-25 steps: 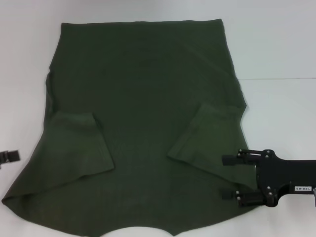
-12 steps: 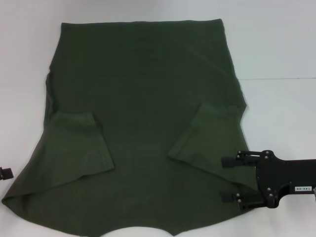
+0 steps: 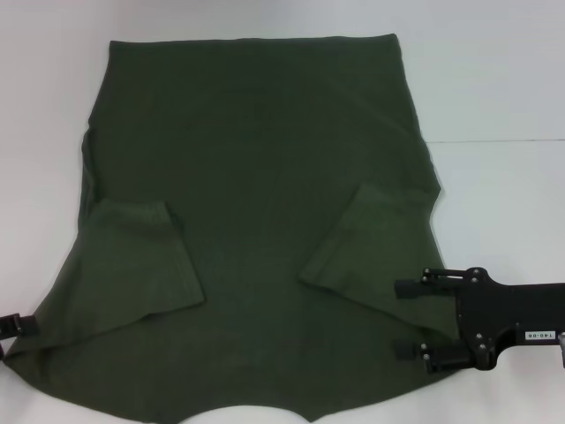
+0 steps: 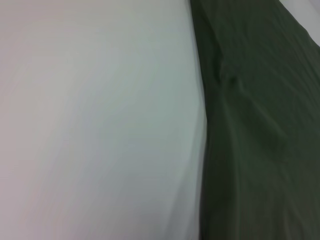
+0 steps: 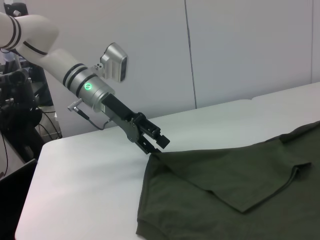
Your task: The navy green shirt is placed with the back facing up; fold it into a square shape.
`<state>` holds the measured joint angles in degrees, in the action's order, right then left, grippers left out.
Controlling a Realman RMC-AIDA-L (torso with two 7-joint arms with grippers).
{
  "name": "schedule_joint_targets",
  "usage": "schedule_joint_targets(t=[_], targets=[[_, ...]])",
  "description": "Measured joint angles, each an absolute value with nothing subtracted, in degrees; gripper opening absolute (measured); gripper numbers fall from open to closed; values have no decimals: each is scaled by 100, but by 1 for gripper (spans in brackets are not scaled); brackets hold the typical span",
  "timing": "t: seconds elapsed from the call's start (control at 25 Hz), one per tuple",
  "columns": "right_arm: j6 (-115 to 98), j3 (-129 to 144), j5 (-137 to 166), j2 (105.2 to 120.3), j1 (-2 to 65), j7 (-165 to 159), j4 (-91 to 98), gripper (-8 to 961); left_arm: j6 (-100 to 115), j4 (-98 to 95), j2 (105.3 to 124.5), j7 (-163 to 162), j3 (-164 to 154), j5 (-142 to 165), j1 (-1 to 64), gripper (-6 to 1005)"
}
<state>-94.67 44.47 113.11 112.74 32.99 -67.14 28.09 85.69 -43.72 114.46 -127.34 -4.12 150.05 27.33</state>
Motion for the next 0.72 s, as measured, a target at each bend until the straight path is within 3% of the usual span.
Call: schedule_joint_targets(t=[0.72], targets=[[-9439, 4447, 11311, 11273, 3331, -6732, 2803, 863, 8640, -4185, 11425, -12931, -486, 15200, 2841, 888]])
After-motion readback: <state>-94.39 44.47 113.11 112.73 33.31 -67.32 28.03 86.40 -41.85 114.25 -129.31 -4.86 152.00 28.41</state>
